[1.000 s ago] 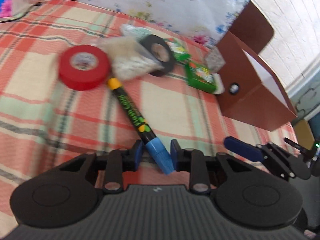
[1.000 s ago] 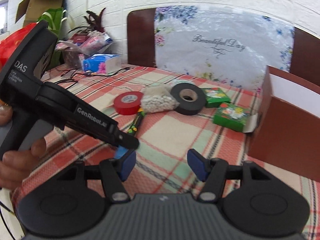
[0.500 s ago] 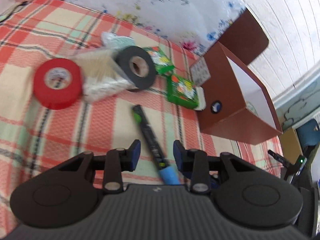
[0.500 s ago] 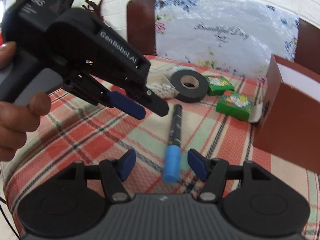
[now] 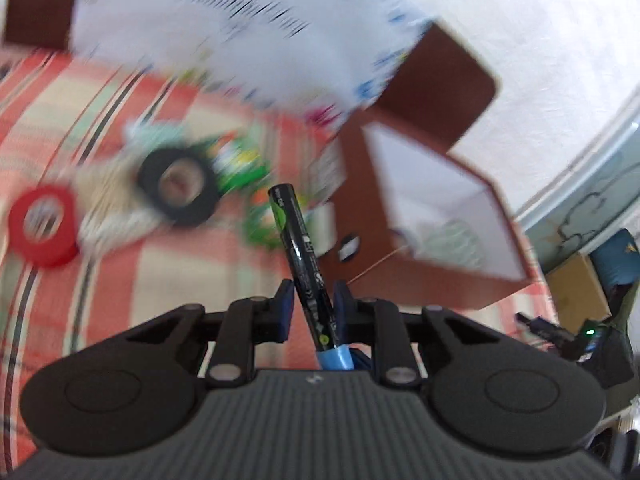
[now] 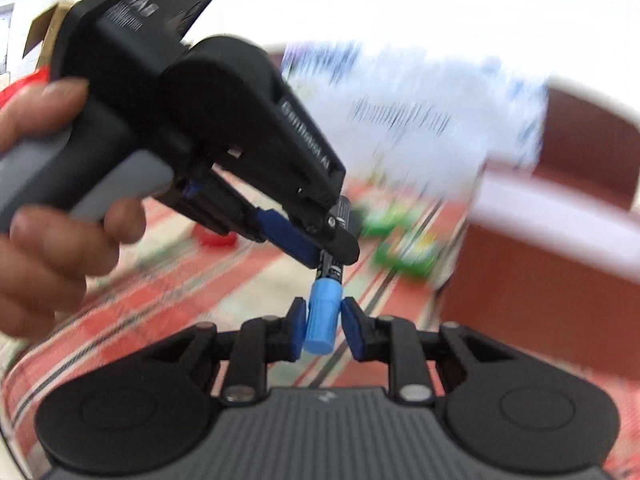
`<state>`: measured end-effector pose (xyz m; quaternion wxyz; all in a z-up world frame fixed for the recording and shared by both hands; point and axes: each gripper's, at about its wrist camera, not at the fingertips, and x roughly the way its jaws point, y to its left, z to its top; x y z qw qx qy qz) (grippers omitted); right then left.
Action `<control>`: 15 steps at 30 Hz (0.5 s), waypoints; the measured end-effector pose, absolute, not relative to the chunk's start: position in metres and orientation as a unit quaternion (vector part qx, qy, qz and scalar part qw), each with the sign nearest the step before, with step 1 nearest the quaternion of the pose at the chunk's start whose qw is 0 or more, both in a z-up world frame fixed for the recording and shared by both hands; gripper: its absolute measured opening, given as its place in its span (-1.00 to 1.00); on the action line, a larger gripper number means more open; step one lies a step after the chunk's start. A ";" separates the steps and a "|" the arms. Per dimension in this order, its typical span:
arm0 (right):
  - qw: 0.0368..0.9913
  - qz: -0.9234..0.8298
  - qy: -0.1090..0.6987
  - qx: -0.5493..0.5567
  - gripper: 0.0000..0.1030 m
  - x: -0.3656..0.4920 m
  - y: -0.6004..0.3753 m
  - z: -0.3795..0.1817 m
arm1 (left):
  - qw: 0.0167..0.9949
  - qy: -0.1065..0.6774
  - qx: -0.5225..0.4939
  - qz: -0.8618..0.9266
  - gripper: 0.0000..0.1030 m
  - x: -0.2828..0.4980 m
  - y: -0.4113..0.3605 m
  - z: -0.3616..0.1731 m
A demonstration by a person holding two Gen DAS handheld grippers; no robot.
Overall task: Organize objects
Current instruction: 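Grasp the blue-capped marker with the left gripper and drop it into the box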
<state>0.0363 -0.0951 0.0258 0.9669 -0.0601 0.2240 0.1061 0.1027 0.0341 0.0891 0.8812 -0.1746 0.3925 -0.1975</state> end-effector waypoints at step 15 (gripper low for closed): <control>0.968 -0.013 0.246 0.050 -0.58 0.115 -0.250 0.046 | 0.878 0.392 -0.059 -0.269 -0.62 0.219 -0.122 0.099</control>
